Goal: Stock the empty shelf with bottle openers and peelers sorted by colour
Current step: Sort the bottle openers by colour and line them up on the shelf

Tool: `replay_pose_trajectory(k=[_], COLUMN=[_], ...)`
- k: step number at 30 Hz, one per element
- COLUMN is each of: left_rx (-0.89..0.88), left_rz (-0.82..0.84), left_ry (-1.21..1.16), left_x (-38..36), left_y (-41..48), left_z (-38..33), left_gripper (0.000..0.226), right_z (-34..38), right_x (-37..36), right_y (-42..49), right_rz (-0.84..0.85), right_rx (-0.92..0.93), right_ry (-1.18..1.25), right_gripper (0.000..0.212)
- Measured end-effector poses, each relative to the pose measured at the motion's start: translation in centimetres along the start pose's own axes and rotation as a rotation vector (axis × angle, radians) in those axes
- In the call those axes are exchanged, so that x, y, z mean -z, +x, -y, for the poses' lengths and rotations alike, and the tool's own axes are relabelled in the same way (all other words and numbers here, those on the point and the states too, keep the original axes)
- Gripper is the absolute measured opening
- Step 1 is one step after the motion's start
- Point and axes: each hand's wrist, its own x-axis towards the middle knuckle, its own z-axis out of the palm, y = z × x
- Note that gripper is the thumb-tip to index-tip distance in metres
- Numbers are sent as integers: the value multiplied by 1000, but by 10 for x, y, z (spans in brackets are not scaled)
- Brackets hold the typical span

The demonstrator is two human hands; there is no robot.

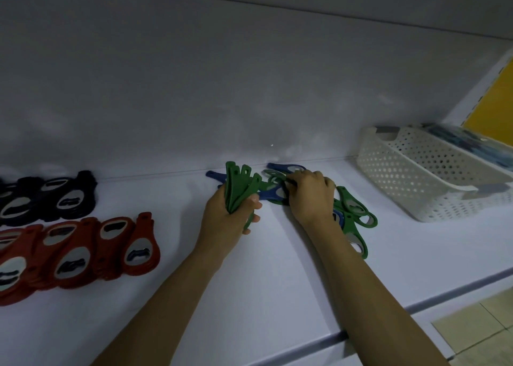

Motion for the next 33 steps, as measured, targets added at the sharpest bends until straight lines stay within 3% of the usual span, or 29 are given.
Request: replay_pose_trajectory(k=[2, 5, 7, 10, 18, 20, 23, 26, 28, 29, 33], left_rx=[4, 15, 32, 51, -31, -71, -88, -132, -158, -166, -105], left_rz=[-5, -23, -44, -86, -56, 20, 45, 4, -23, -31, 40], left_ry=[-13, -31, -55, -93, -53, 5, 78, 167, 253, 283, 189], left_x=[0, 1, 1, 1, 2, 2, 3, 4, 4, 3, -1], left_y=[0, 2, 3, 5, 7, 6, 6, 8, 8, 8, 0], left_z=[-1, -2, -2, -2, 2, 5, 11, 12, 11, 11, 4], left_gripper=[10, 8, 17, 27, 13, 13, 35, 35, 38, 40, 44], right_z=[2, 10, 16, 22, 35, 39, 38, 47, 62, 69, 80], right_x=[3, 14, 20, 26, 29, 27, 22, 18, 17, 20, 30], right_y=[-3, -5, -6, -8, -18, -20, -18, -25, -30, -31, -35], right_rz=[-133, -220, -166, -17, 385, 356, 274, 429, 509, 484, 268], right_rx=[-38, -191, -308, -370, -135, -116, -168, -70, -9, -13, -35], right_ry=[238, 945, 1217, 1426, 1627, 1596, 1495, 1320, 1272, 1273, 1269], right_gripper=[20, 15, 20, 28, 11, 5, 28, 35, 22, 14, 37])
